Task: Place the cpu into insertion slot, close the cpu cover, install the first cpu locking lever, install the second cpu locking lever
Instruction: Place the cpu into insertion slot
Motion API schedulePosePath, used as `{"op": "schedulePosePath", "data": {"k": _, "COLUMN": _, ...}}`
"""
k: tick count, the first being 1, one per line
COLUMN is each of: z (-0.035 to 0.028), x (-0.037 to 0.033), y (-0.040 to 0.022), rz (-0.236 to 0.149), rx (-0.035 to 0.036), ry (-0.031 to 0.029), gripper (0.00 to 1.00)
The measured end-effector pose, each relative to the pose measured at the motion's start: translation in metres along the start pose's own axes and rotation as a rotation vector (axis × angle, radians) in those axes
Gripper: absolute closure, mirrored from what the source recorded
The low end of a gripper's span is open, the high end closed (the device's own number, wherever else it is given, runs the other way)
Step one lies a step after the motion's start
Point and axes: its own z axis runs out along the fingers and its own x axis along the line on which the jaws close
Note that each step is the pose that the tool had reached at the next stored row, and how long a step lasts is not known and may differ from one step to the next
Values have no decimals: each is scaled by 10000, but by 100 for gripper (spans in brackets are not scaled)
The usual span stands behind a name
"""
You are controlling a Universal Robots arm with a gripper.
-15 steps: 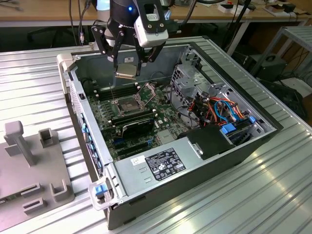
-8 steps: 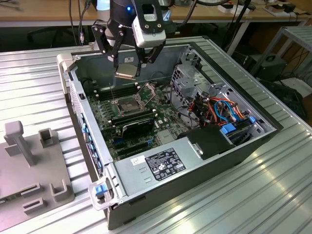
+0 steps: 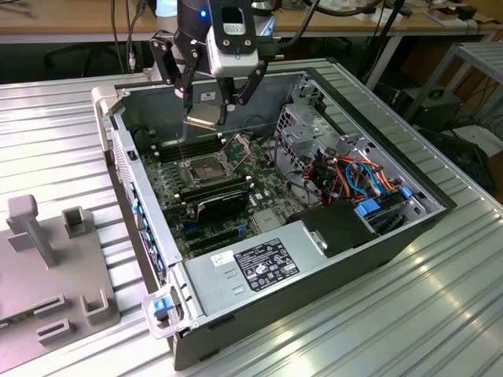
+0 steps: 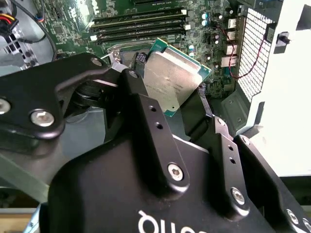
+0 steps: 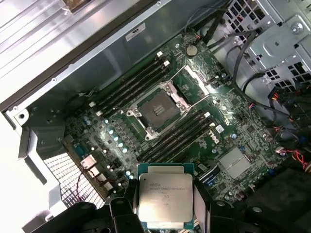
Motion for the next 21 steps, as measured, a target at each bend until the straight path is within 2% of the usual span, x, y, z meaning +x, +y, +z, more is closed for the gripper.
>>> {"op": "schedulePosePath", "data": {"k": 4, "z": 12, "x": 1, "y": 1, "rz": 92, "rx": 0, "ry": -4, "gripper": 45}}
{"op": "schedulePosePath", "data": {"k": 7, "z": 25, "x": 4, "y": 24, "rz": 136, "rx": 3, "ry": -6, "gripper": 45}}
{"op": "schedulePosePath", "data": {"k": 12, "z": 67, "x": 33, "y": 150, "rz": 199, "rx": 5, "ry": -9, "gripper": 45}}
{"op": "schedulePosePath", "data": {"k": 14, "z": 78, "x": 30, "y": 172, "rz": 244, "rx": 6, "ry": -11, "gripper": 45}}
{"op": "schedulePosePath", "data": {"k": 19, "z": 104, "x": 20, "y": 195, "rz": 735, "rx": 17, "ry": -33, "gripper": 45}}
{"op": "schedulePosePath", "data": {"k": 21, "z": 116, "x": 19, "y": 197, "rz": 1058, "rx": 26, "ry": -48, "gripper": 45}}
